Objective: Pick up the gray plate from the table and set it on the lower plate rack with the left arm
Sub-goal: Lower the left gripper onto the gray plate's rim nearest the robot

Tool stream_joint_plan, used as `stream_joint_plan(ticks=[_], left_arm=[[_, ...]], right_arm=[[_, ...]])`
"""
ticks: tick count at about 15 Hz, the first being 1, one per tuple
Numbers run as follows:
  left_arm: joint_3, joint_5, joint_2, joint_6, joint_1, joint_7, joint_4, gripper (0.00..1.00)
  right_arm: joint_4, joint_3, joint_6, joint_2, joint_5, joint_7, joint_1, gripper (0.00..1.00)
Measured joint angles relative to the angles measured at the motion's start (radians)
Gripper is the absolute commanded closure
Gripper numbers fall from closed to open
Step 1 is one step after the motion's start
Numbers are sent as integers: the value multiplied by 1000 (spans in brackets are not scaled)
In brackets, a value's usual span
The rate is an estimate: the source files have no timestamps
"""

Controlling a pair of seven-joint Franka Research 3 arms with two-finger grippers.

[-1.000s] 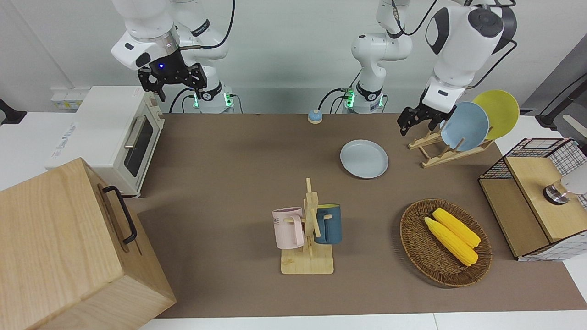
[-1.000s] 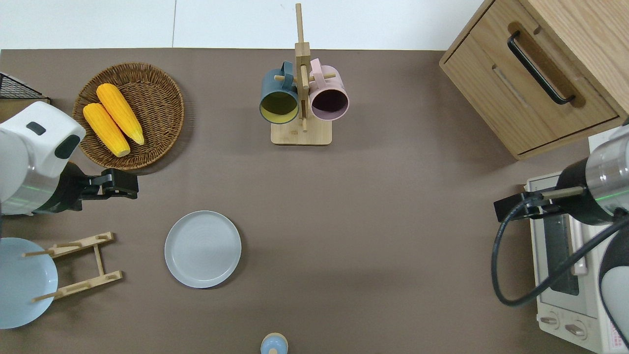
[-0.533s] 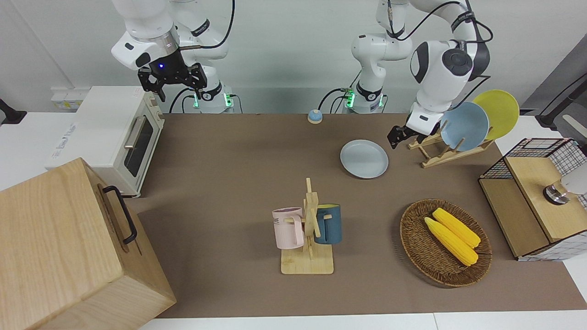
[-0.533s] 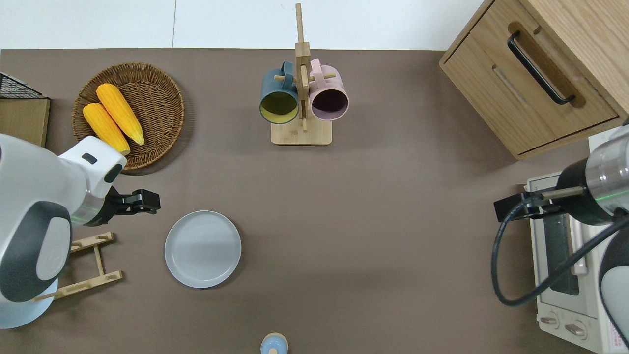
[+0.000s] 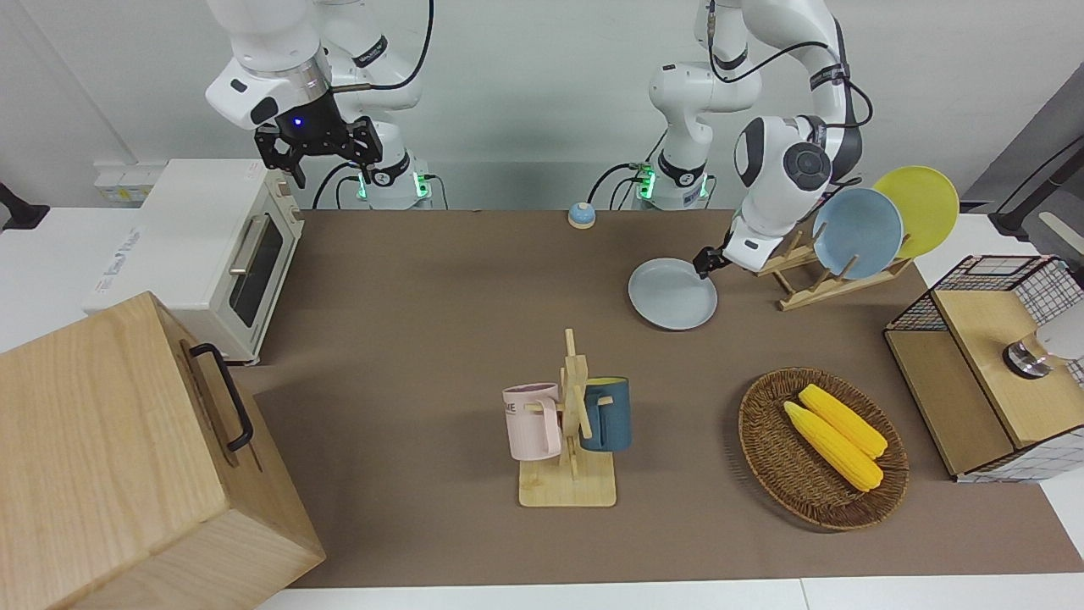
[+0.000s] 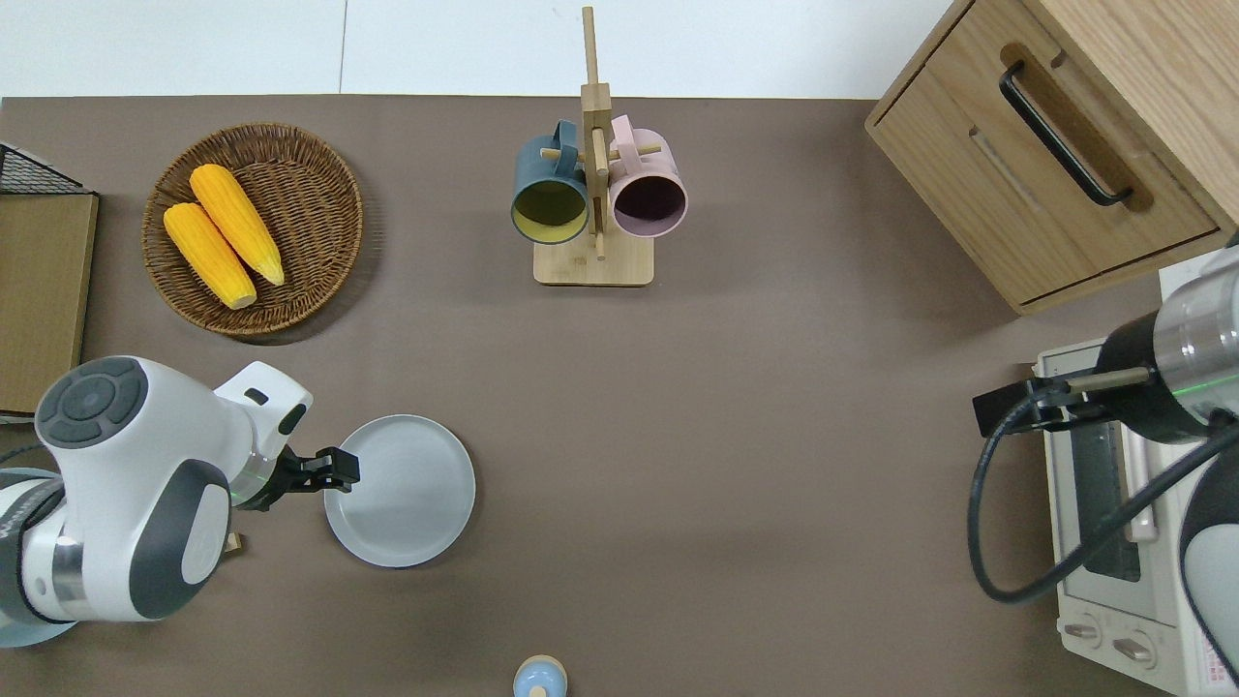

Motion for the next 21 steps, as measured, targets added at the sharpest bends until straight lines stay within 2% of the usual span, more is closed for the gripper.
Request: stream_joint_plan(ticks=[3, 6, 9, 12, 13, 15, 16, 21], left_arm=[[0, -3, 17, 79, 0, 0, -54, 13], [0, -5, 45, 124, 0, 0, -73, 102], [0, -5, 72, 148, 0, -1, -75, 322], [1, -5, 85, 157, 1, -2, -75, 604], [2, -5, 89, 161, 1, -2, -75, 761], [2, -11, 92, 163, 1, -5, -75, 962], [2, -14, 92, 163, 1, -7, -75, 1000], [1, -28, 86, 160, 2, -8, -74, 1000]], right_arm=[[0, 0, 0, 0, 0, 0, 0, 13], [0, 0, 0, 0, 0, 0, 0, 11], [0, 0, 0, 0, 0, 0, 0, 13], [0, 0, 0, 0, 0, 0, 0, 11], [0, 0, 0, 0, 0, 0, 0, 11], [0, 0, 0, 0, 0, 0, 0, 13], [0, 0, 0, 0, 0, 0, 0, 13], [0, 0, 0, 0, 0, 0, 0, 13]])
